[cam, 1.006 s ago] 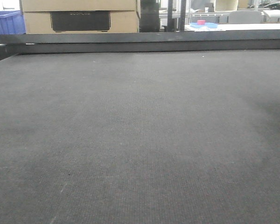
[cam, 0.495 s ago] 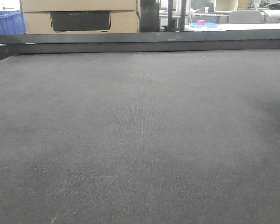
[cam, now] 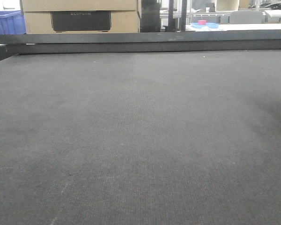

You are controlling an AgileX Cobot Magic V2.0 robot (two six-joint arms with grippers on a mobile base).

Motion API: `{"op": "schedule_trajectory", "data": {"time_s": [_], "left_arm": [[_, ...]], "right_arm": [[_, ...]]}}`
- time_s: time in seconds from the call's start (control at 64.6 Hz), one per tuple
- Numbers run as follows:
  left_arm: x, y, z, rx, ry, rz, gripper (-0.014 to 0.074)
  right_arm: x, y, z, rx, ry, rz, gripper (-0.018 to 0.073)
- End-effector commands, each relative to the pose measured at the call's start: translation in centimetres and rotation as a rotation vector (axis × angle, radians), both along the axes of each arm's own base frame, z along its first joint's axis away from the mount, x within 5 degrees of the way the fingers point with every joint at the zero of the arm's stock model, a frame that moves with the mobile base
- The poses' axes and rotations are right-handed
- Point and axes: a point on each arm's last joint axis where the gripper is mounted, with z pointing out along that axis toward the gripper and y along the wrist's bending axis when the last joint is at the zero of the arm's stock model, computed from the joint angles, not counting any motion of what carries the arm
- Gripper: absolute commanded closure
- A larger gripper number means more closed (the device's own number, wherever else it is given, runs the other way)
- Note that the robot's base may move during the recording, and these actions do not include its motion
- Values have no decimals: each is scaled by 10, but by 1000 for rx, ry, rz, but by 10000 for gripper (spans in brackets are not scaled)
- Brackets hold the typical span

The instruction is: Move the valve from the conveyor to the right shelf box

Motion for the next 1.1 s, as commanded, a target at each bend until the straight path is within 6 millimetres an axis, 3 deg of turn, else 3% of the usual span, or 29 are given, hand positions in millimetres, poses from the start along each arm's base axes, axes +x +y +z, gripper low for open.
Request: {"op": "schedule_trajectory", "data": {"time_s": [0.0, 0.201, 0.356, 0.588, 0.82, 1.083], "left_arm": [[-11, -8, 28, -22, -126, -13, 707], [-44, -24, 70, -93, -390, -38, 707], [-73, -25, 81, -131, -517, -31, 707], [-118, -19, 74, -133, -725, -3, 707], [-157, -16, 58, -136, -755, -6, 707], [-178, -15, 69, -143, -853, -8, 707]], "right_arm": [[-7, -2, 24, 7, -131, 0, 727], [-27, -4, 47, 28, -319, -10, 727], [-49, -6, 48, 34, -396, -16, 727], [-84, -10, 48, 48, -571, -28, 727], [-121, -14, 47, 58, -671, -31, 727], [-136, -16, 58, 66, -740, -31, 727]]}}
